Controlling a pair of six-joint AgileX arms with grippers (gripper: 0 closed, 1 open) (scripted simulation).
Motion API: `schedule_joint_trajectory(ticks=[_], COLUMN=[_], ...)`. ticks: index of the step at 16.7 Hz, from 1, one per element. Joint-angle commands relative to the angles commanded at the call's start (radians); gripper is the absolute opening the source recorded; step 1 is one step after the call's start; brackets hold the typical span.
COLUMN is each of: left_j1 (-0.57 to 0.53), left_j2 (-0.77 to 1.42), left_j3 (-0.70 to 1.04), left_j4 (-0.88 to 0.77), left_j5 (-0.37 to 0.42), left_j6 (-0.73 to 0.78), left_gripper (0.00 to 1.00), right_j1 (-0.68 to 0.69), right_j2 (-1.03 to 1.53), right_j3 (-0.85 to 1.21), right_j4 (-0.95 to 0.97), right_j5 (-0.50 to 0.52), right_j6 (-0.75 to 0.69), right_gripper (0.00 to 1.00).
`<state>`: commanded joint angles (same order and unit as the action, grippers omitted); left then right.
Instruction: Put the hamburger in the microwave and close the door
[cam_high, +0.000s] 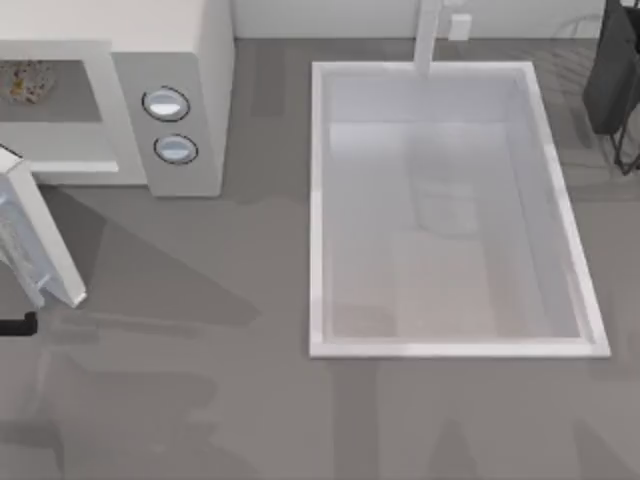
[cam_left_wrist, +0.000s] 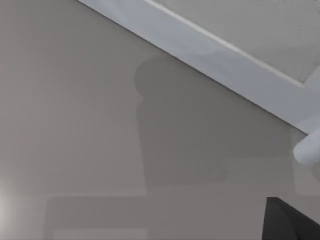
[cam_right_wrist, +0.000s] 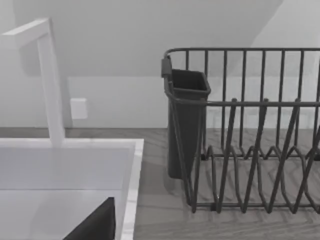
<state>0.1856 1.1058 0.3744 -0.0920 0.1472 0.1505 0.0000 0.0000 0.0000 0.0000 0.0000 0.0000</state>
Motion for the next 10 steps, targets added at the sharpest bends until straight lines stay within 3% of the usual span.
schedule_joint_trajectory(ticks=[4, 10], left_j1=[-0.166, -0.186], left_j2=[-0.059, -0.063], left_j3=[-0.033, -0.032], left_j4=[0.004, 0.007], left_j5=[-0.11, -0.126], left_j6=[-0.122, -0.142], left_gripper=[0.0, 0.0], right_j1=[0.0, 0.0], right_j2=[0.0, 0.0], right_j3=[0.0, 0.0], right_j4=[0.0, 0.0], right_j5=[0.0, 0.0], right_j6=[0.0, 0.0], right_gripper=[1.0, 1.0])
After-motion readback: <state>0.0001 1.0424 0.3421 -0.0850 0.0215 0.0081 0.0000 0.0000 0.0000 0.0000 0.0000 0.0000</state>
